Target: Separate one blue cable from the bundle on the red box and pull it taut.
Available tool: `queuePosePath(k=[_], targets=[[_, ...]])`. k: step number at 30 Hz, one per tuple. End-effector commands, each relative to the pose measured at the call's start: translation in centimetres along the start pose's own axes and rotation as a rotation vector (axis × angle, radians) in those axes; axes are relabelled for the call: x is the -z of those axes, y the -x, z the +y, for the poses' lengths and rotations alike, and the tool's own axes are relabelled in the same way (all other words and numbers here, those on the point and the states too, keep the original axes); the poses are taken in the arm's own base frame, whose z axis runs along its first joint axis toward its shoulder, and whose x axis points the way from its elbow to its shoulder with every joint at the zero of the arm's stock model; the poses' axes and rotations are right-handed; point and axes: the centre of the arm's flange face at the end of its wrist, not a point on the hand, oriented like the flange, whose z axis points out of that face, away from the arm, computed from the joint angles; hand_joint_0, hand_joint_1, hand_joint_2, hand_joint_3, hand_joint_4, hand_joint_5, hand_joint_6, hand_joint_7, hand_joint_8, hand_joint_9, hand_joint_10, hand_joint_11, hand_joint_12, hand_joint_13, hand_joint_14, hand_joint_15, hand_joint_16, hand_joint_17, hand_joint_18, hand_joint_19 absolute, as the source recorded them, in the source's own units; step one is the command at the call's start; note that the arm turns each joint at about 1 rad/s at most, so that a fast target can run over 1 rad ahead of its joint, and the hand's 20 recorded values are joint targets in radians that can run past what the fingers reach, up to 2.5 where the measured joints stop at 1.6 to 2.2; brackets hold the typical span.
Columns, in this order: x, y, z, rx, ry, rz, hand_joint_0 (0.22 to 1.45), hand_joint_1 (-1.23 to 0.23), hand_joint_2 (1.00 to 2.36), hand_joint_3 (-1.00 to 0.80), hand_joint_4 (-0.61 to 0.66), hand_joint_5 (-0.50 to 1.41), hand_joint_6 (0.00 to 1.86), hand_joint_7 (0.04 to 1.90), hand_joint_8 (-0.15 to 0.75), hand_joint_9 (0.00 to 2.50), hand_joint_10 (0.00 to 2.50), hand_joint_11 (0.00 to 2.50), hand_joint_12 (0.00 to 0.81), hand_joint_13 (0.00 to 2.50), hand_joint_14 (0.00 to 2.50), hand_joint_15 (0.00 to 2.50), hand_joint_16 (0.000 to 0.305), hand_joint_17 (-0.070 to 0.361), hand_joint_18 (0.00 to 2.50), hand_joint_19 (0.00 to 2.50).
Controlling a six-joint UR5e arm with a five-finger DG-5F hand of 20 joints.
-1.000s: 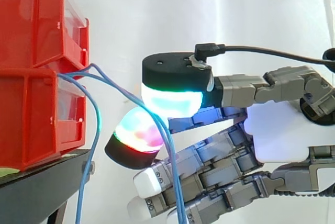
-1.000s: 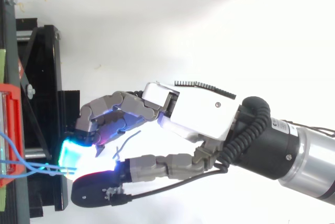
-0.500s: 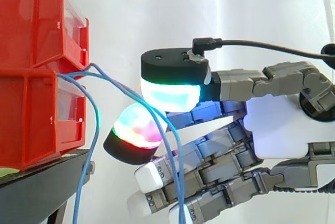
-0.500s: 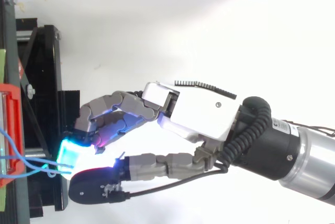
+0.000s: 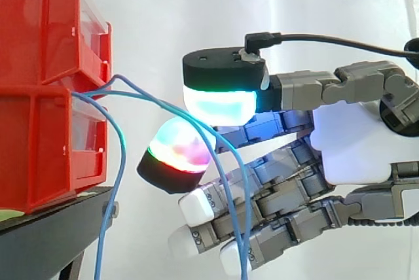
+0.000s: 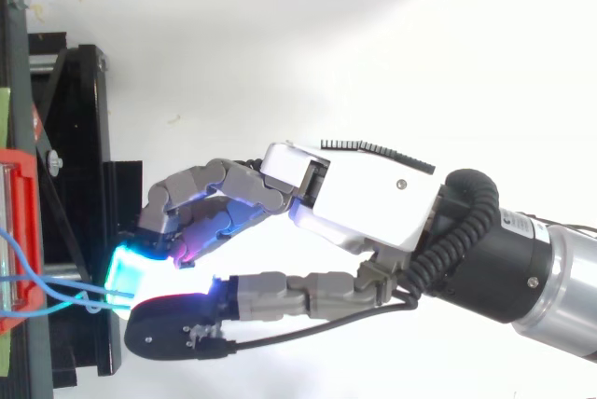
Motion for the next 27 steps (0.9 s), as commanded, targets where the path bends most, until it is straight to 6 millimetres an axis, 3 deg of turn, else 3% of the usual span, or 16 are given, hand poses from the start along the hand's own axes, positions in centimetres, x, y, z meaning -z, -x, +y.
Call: queuePosePath(k=[1,2,6,13,15,18,27], targets=[[0.10,0.07,-0.08,0.005,-0.009,0.000,0.53,-0.54,1.03,-0.11,0.18,-0.16,0.88,0.95,0.394,0.84,0.01,0.48,0.451,0.68,0.01,0.23,0.060,0.134,0.78,0.27],[0.13,0.10,-0.12,0.008,-0.012,0.001,0.52,-0.49,1.09,-0.13,0.18,-0.16,0.88,0.97,0.393,0.84,0.01,0.48,0.453,0.68,0.01,0.23,0.060,0.135,0.78,0.28],[0.17,0.13,-0.16,0.007,-0.016,0.001,0.51,-0.39,1.15,-0.15,0.18,-0.16,0.87,0.96,0.395,0.85,0.01,0.47,0.454,0.67,0.01,0.24,0.060,0.136,0.76,0.29],[0.32,0.24,-0.30,-0.007,-0.030,0.001,0.51,-0.36,1.11,-0.17,0.19,-0.14,0.86,0.97,0.402,0.86,0.01,0.48,0.459,0.66,0.01,0.24,0.061,0.136,0.76,0.30],[0.39,0.15,-0.32,-0.008,-0.033,0.003,0.53,-0.39,1.00,-0.21,0.19,-0.14,0.86,0.97,0.397,0.86,0.01,0.48,0.451,0.66,0.01,0.25,0.059,0.132,0.74,0.31],[0.51,0.10,-0.38,-0.009,-0.040,0.004,0.48,-0.37,1.01,-0.40,0.16,-0.15,0.84,1.04,0.356,0.83,0.01,0.49,0.401,0.62,0.01,0.26,0.049,0.110,0.66,0.35],[0.55,-0.01,-0.31,-0.012,-0.040,0.006,0.45,-0.35,1.00,-0.50,0.18,-0.15,0.83,1.01,0.375,0.84,0.01,0.50,0.420,0.64,0.01,0.25,0.053,0.119,0.70,0.34]])
